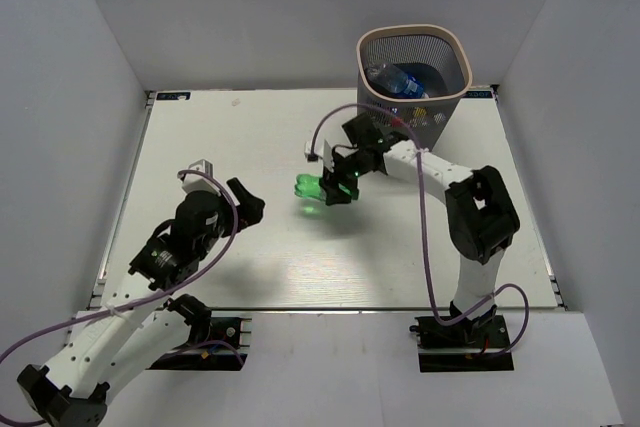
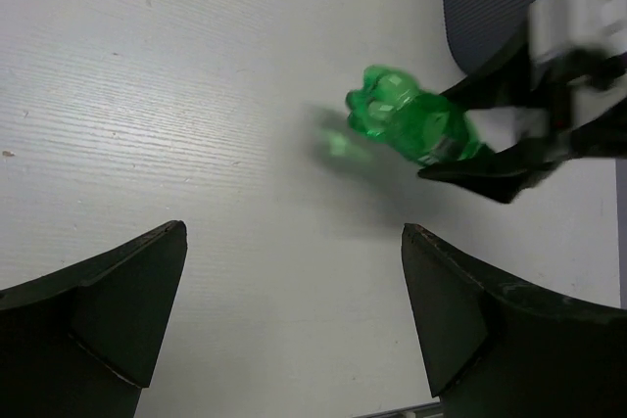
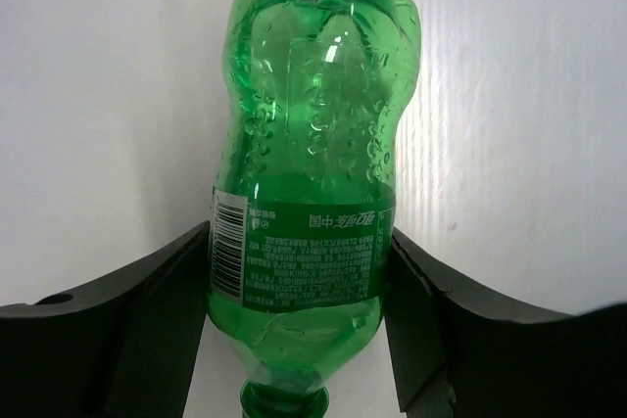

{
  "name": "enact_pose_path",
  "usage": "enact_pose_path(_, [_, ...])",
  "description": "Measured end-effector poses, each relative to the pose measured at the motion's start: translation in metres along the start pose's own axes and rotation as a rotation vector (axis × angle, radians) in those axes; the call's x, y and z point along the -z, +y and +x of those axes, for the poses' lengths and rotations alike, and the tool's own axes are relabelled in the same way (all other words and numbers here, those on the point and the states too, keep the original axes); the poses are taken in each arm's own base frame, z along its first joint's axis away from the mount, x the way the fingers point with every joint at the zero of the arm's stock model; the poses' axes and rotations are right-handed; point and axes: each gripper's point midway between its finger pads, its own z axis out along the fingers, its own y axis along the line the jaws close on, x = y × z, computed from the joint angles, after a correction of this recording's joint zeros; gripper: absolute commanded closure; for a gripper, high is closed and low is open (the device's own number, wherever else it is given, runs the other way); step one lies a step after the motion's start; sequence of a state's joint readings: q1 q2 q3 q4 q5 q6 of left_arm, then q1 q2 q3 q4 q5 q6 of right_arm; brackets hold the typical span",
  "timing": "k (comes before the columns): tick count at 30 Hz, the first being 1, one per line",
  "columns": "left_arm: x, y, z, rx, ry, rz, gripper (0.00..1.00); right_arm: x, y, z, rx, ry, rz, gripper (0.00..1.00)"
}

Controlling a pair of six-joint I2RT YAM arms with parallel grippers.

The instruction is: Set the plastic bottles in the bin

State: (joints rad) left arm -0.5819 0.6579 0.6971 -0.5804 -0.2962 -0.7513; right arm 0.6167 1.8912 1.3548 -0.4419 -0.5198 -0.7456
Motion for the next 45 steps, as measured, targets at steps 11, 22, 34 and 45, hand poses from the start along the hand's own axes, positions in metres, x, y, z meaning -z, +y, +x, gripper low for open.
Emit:
enact_pose_path(11, [-0.025,0.005,0.03,-0.02,0.089,-0.011,0.0,0.234,0.0,-0.249,0.203,-0.614,0.334,0.99])
enact_pose_path(22, [-0.034,-0.008,0.026,-0.038,0.076,0.035,0.0,0.326,-0.145,-0.184,-0.137,-0.594,0.965,0.8])
enact_pose_path(34, [-0.039,-0.014,0.025,-0.066,0.081,0.051,0.0,0.32,-0.177,-0.111,-0.293,-0.461,0.905,0.1])
enact_pose_path(45, [-0.039,-0.038,0.007,-0.143,0.073,0.12,0.0,0.378,-0.099,-0.172,-0.244,-0.625,0.844,0.1])
